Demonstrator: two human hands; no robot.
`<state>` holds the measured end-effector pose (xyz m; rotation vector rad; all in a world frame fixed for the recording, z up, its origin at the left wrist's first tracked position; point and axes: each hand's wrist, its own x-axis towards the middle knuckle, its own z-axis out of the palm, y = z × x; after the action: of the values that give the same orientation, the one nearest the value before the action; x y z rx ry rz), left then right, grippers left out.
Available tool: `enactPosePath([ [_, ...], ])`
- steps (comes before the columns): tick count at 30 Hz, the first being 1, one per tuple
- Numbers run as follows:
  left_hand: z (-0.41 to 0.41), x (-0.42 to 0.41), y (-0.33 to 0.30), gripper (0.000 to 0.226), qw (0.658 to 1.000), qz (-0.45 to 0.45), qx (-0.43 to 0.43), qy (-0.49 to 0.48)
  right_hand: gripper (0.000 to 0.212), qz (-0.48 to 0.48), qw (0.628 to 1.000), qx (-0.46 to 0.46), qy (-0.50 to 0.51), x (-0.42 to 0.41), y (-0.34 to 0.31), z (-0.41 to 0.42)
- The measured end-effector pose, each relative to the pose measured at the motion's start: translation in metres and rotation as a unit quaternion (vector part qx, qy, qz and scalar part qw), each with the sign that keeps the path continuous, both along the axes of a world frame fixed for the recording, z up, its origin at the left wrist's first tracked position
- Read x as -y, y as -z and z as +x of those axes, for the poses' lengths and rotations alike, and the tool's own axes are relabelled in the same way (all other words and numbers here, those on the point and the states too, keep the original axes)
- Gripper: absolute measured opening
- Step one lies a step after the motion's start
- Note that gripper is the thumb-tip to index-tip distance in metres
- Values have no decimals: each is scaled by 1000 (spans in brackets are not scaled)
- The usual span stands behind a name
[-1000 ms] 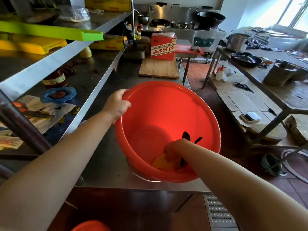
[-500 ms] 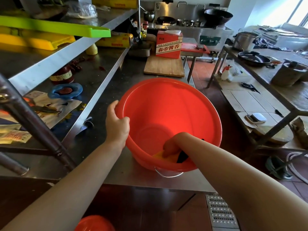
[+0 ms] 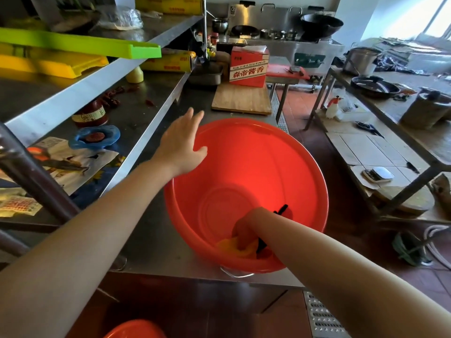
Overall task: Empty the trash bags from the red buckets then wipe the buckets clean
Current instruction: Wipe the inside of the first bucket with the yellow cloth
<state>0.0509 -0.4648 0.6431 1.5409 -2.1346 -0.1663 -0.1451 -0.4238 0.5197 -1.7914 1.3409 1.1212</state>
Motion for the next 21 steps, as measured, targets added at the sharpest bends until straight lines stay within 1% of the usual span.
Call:
enactPosePath([
  [2,-6,21,-7,78,996,-13,77,42,43,-13,999,-1,-36,-1,-2,1],
  [5,-17,44,-16,77,978,-19,186,90,43,-22,996,-4,-87,-2,-1,1],
  [8,-25,49,-17,77,967,1,226,114,45,-35,993,1,-112,-1,1,-1],
  [10,-27,46,-14,76,970,10,216,114,45,-44,992,8,-118,1,5,-4],
  [11,-28,43,-13,76,974,15,198,107,45,-49,992,11,-118,2,7,-6],
  [14,-27,36,-15,86,990,37,108,88,47,-73,991,22,-106,2,17,-12],
  [16,-27,33,-17,86,993,35,67,89,52,-93,990,26,-100,1,25,-15],
  [18,-26,32,-16,84,995,23,53,83,54,-98,991,29,-89,3,32,-16],
  [21,-24,31,-14,86,997,12,30,66,52,-92,993,19,-72,11,29,-10],
])
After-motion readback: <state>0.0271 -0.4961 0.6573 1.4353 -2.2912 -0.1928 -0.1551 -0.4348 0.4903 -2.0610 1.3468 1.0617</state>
